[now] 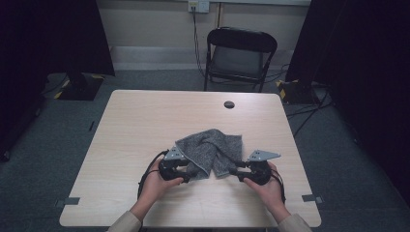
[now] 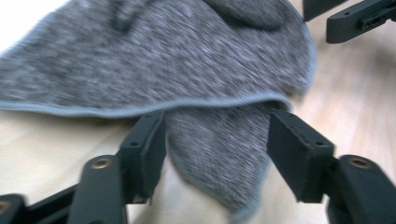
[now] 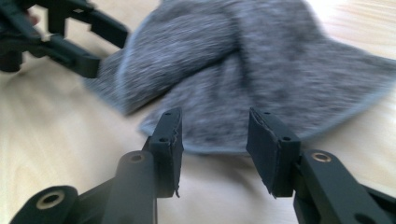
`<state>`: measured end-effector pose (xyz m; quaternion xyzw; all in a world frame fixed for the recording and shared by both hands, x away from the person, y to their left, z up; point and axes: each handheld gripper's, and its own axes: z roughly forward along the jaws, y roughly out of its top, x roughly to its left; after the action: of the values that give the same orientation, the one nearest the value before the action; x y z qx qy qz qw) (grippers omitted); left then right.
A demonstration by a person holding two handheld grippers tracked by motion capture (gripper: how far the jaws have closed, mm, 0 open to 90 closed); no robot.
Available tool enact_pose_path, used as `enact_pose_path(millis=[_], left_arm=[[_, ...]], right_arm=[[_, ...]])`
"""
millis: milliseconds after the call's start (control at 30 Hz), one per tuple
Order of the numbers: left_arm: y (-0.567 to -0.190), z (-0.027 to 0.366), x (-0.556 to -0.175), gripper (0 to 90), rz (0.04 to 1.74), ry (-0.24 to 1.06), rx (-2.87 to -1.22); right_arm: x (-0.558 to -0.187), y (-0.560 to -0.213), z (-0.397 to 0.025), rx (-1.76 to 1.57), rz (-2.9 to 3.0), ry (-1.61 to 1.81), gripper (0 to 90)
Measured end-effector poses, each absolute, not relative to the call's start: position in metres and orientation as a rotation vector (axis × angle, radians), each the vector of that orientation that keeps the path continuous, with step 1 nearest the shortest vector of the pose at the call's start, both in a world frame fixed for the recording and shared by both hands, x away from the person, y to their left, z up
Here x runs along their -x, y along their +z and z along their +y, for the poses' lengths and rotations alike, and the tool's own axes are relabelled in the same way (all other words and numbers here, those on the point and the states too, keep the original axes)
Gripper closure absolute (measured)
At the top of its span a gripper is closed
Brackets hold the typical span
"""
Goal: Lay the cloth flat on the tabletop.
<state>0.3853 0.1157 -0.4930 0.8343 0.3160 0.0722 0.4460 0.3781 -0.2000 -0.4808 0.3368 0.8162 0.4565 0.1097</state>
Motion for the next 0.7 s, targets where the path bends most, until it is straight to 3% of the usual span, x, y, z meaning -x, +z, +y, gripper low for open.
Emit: enact_pose_path(millis=[167, 467, 667, 700], left_arm=[[-0.494, 0.108, -0.377, 37.6, 0.733, 0.18, -2.093], [-0.497, 0.106, -0.376, 51.4, 0.71, 0.214, -2.145], [-0.494, 0.109, -0.378, 78.3, 0.731, 0.167, -2.152], [-0.494, 0.109, -0.378, 82.0, 0.731, 0.167, -2.152]], right_arm=[[-0.37, -0.483, -0.186, -0.909, 2.439, 1.329, 54.4], [-0.376, -0.495, -0.18, -0.894, 2.489, 1.168, 58.9], [-0.379, -0.495, -0.179, -0.909, 2.47, 1.115, 79.0], [-0.379, -0.495, -0.179, -0.909, 2.47, 1.115, 79.0]])
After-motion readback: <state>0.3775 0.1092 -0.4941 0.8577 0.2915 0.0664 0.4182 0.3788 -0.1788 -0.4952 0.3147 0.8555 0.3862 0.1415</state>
